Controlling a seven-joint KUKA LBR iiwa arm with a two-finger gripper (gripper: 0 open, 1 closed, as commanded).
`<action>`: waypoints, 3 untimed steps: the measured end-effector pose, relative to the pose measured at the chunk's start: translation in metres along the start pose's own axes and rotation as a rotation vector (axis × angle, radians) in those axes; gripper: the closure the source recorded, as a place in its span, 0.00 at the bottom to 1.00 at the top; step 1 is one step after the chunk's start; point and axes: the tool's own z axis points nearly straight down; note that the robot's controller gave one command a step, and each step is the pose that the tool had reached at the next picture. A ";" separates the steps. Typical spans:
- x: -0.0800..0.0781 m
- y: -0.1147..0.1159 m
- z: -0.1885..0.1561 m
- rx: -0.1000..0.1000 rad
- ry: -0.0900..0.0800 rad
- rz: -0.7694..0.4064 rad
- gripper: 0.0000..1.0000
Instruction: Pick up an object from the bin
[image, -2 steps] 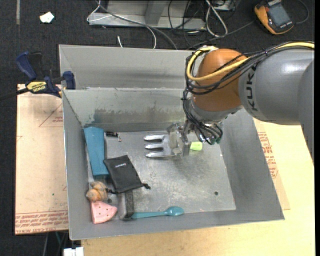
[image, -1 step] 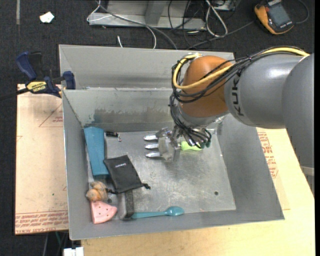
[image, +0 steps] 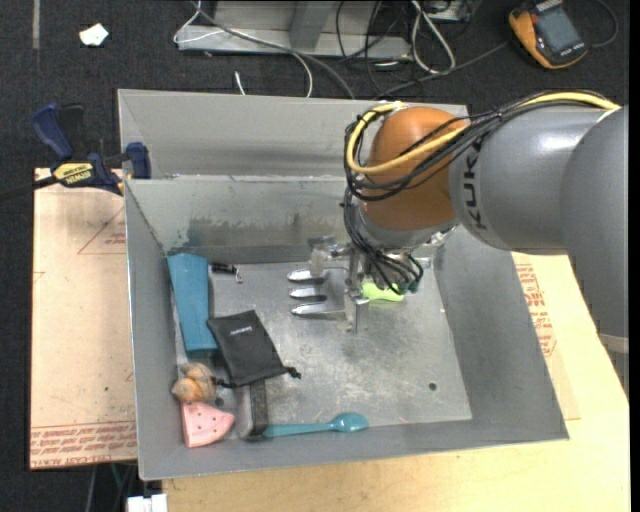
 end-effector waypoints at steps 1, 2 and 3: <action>0.002 -0.012 -0.002 0.002 0.002 0.056 0.00; -0.008 -0.021 0.003 0.001 -0.002 -0.081 0.00; -0.014 -0.028 0.008 0.001 -0.003 -0.051 0.00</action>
Offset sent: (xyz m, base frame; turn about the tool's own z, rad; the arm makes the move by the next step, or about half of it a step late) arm 0.0260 -0.0294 -0.0116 -0.2472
